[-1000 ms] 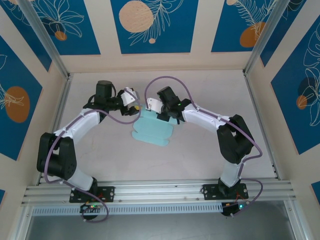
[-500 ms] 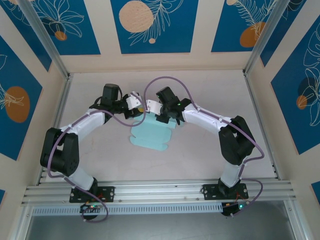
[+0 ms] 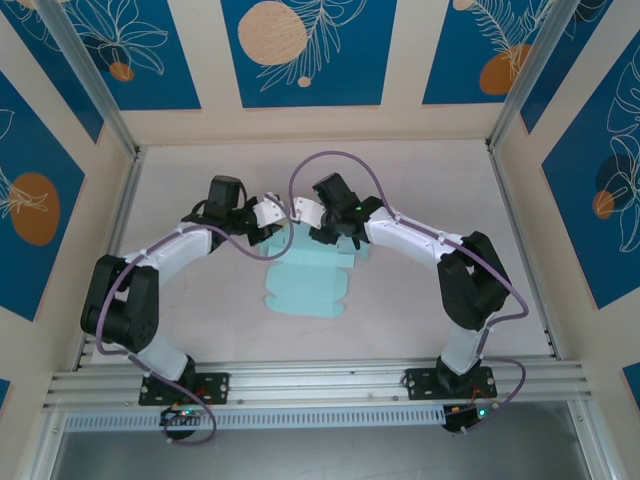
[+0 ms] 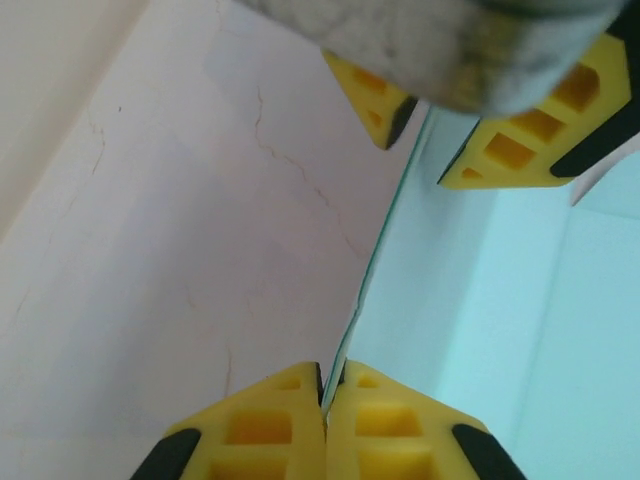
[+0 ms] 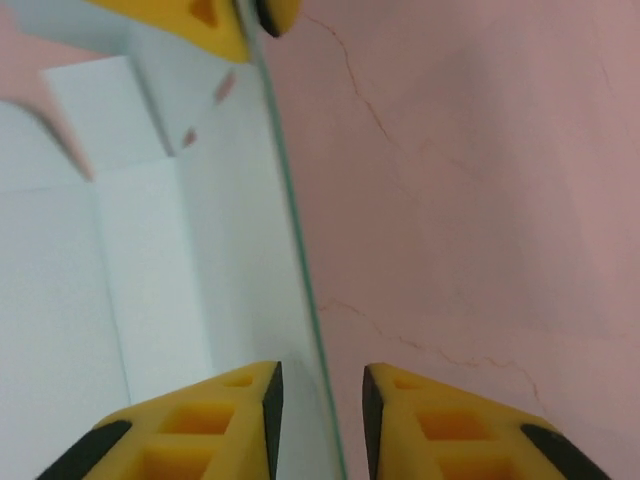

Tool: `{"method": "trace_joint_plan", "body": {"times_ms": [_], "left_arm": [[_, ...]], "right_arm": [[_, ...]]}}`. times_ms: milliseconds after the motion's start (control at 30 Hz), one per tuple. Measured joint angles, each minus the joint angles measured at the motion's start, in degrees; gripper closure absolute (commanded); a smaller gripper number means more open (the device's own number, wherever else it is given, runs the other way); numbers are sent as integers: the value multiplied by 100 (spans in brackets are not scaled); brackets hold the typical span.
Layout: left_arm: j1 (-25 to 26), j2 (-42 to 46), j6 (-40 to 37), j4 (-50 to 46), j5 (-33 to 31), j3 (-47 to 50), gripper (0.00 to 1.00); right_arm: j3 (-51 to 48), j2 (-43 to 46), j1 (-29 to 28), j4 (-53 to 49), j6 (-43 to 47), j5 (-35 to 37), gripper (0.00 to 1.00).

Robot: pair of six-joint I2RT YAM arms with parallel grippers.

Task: Fold the paper box

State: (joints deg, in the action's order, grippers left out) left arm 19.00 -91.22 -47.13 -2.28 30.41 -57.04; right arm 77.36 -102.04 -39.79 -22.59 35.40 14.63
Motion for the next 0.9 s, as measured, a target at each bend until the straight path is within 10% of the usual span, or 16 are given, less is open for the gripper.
{"method": "trace_joint_plan", "body": {"times_ms": [267, 900], "left_arm": [[409, 433, 0, 881, -656, 610, 100], [1727, 522, -879, 3045, -3126, 1598, 100]], "right_arm": [[-2, 472, 22, -313, -1078, 168, 30], [393, 1497, 1858, -2028, -6358, -1394, 28]]}}
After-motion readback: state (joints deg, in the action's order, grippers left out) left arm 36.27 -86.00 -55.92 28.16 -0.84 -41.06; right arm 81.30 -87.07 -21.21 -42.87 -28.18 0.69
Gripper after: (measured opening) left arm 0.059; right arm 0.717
